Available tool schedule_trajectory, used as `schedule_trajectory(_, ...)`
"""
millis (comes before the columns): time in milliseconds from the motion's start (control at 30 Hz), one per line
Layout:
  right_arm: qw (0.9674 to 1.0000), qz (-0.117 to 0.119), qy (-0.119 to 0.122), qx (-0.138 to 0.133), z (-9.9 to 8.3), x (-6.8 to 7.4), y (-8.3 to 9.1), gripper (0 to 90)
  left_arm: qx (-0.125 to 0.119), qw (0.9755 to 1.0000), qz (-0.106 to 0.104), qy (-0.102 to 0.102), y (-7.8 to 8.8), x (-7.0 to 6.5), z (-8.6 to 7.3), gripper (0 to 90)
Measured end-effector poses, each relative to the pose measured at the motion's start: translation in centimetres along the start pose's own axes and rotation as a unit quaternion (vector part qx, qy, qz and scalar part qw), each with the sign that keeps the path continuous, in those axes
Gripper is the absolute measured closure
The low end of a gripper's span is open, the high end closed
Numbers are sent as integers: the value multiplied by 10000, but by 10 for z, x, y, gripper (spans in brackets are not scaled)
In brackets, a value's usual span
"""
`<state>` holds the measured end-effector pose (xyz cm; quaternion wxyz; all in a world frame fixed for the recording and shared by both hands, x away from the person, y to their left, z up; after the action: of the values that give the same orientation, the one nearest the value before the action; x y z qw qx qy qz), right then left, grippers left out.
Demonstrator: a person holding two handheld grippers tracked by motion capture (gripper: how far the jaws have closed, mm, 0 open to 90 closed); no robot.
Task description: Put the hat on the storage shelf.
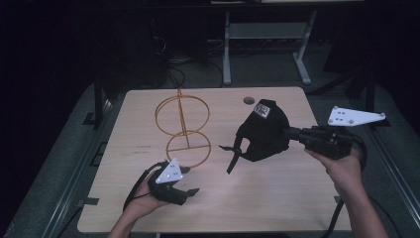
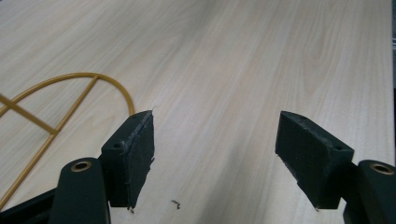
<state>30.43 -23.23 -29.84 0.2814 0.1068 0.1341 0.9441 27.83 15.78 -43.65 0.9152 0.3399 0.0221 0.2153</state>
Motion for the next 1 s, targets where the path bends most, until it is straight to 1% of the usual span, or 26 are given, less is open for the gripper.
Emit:
schedule_trajectory(67, 10000, 29, 64, 9, 6, 1, -2, 886, -69, 10000, 33, 38, 1, 0, -1, 282)
schedule_trajectory(133, 9999, 53, 106, 12, 13, 3, -5, 886, -72, 10000, 59, 4, 1, 1, -2, 281)
schedule_trajectory(200, 9999, 69, 125, 1, 15, 3, -6, 886, -68, 10000, 70, 1, 1, 1, -2, 281)
schedule_trajectory(233, 9999, 77, 148, 0, 19, 4, -7, 886, -49, 10000, 68, 10, 0, 2, -3, 281)
schedule_trajectory(267, 9998, 121, 163, -14, 26, 5, -12, 886, -56, 10000, 69, 35, -1, 2, -4, 281)
schedule_trajectory(333, 9997, 144, 176, -6, 29, 6, -14, 886, -30, 10000, 76, 38, -1, 2, -4, 281)
schedule_trajectory(367, 9997, 182, 192, -4, 34, 7, -18, 886, -5, 10000, 81, 1, -1, 2, -4, 279)
schedule_trajectory(400, 9997, 182, 192, -4, 34, 7, -18, 886, -5, 10000, 81, 1, -1, 2, -4, 279)
schedule_trajectory(467, 9994, 242, 243, 11, 43, 8, -26, 886, -23, 10000, 95, 6, -1, 2, -4, 279)
schedule_trajectory(667, 9989, 327, 325, 61, 56, 9, -39, 886, 26, 9999, 121, -10, -1, 3, -6, 278)
schedule_trajectory(700, 9987, 371, 349, 79, 63, 9, -46, 886, 15, 9999, 127, -11, -1, 4, -6, 278)
schedule_trajectory(800, 9982, 457, 375, 73, 73, 10, -55, 886, 19, 9999, 120, 9, -2, 5, -6, 278)
schedule_trajectory(833, 9982, 457, 375, 73, 73, 10, -55, 886, 19, 9999, 120, 9, -2, 5, -6, 277)
schedule_trajectory(867, 9979, 495, 405, 88, 78, 11, -61, 886, 66, 9999, 107, -16, -3, 5, -6, 278)
schedule_trajectory(900, 9979, 495, 405, 88, 78, 11, -61, 886, 66, 9999, 107, -16, -3, 5, -6, 278)
schedule_trajectory(933, 9976, 523, 434, 93, 83, 12, -67, 886, 83, 9999, 103, -5, -4, 4, -6, 278)
schedule_trajectory(1000, 9975, 541, 446, 91, 85, 12, -69, 886, 114, 9999, 89, -40, -5, 4, -6, 278)
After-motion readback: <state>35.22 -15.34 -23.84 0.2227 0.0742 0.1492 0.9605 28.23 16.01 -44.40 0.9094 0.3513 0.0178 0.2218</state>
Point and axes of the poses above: each handheld gripper's, and its own axes: y roughly backward along the jaws, z roughly out of its top, x roughly to its left, the point moved 3 cm from there along -y, roughly forward along the jaws, and after that the axes turned 1 degree about -y, right-handed, at the moved point
